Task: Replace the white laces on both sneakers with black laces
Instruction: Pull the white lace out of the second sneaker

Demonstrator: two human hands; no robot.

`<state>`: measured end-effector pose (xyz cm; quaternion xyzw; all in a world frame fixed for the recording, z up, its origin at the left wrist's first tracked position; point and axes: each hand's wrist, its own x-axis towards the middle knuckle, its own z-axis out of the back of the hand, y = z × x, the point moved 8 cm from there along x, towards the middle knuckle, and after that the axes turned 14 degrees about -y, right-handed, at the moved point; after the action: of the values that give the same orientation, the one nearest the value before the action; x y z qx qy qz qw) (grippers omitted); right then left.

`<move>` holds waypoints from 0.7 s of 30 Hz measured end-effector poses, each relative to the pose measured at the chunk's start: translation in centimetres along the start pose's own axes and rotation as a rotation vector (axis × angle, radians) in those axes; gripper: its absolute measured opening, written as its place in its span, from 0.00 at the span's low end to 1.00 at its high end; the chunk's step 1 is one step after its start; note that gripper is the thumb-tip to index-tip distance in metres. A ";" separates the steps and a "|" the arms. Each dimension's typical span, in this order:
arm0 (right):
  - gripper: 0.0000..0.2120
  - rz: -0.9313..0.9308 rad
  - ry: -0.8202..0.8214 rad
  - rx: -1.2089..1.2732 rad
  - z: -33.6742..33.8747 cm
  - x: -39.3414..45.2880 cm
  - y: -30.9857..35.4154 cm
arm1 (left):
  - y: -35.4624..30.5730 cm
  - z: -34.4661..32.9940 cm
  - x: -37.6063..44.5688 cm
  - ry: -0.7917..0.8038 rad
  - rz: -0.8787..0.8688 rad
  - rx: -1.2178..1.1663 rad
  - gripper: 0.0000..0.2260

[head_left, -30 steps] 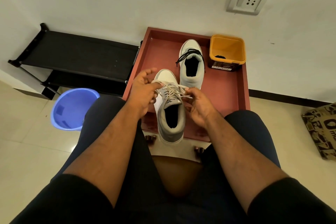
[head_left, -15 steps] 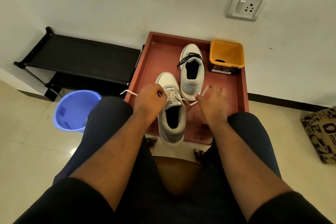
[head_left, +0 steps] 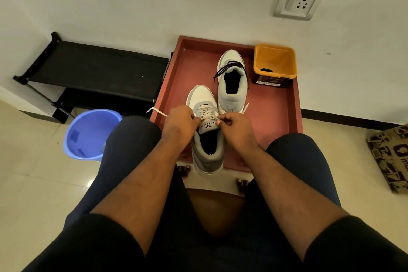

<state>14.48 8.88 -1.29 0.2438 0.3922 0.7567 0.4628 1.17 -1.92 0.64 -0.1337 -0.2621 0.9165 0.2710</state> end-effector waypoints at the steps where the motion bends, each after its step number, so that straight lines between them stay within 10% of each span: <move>1: 0.07 0.001 -0.015 -0.017 0.2 0.2 -0.1 | 0.6 0.2 0.2 -0.013 0.039 -0.014 0.08; 17: 0.11 0.628 0.040 -0.513 -3.5 -1.0 5.3 | 1.0 -0.1 0.2 0.070 0.165 -0.275 0.07; 21: 0.07 0.306 -0.231 -0.147 1.1 1.1 3.1 | 1.7 -0.3 0.5 0.069 0.223 -0.315 0.07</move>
<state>13.20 9.46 1.83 0.3513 0.2386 0.8119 0.4007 0.17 -2.70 -0.57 -0.2342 -0.3765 0.8833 0.1525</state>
